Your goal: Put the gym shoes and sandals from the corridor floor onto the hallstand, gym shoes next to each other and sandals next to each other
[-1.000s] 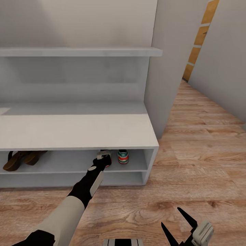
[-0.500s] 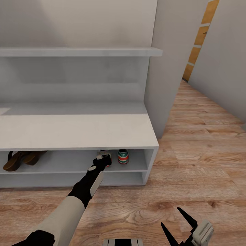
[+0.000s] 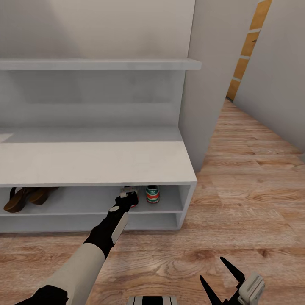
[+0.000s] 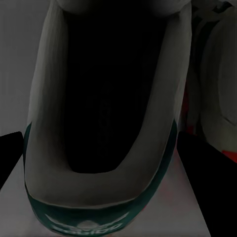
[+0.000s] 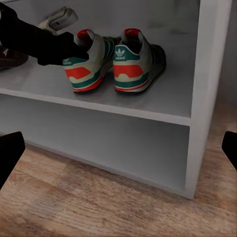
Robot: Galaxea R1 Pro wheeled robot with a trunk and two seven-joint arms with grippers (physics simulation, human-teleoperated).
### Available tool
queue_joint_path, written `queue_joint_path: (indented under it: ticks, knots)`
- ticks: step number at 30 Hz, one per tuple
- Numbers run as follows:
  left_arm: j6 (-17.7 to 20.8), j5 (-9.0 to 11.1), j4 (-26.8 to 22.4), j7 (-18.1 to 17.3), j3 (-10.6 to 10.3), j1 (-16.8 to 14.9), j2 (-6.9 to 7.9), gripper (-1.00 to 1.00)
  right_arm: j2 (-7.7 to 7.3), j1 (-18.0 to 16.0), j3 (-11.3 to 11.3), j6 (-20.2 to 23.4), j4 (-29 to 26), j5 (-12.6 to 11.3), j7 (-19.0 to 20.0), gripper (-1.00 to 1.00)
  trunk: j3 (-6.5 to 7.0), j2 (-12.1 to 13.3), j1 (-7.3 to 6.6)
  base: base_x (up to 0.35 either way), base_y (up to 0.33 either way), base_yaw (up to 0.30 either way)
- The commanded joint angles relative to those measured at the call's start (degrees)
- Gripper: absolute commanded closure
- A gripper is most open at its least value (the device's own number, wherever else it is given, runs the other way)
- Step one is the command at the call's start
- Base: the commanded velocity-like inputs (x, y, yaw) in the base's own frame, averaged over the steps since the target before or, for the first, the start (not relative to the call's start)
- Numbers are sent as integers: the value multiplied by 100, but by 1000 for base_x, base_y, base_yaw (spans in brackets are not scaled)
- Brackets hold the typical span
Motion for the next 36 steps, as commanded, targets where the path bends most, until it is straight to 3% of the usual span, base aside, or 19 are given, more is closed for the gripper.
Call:
queue_joint_path:
  ticks: [1, 24, 25, 36]
  knots:
    - [0, 20, 101, -2, 5, 3, 0, 100, 0, -1, 0, 2, 0, 0, -2, -100, -1, 1, 1, 0, 0, 0]
    - [23, 20, 101, -10, 5, 1, 0, 100, 0, -3, -2, 16, 0, 0, -12, -100, -1, 1, 1, 0, 0, 0]
    - [20, 20, 101, -11, 5, 1, 0, -100, 0, -3, -2, 16, 0, 0, -13, -100, -1, 1, 1, 0, 0, 0]
    - [10, 20, 106, -13, 5, 1, 0, -100, 0, -3, -2, 17, 0, 0, -16, -100, -1, 1, 1, 0, 0, 0]
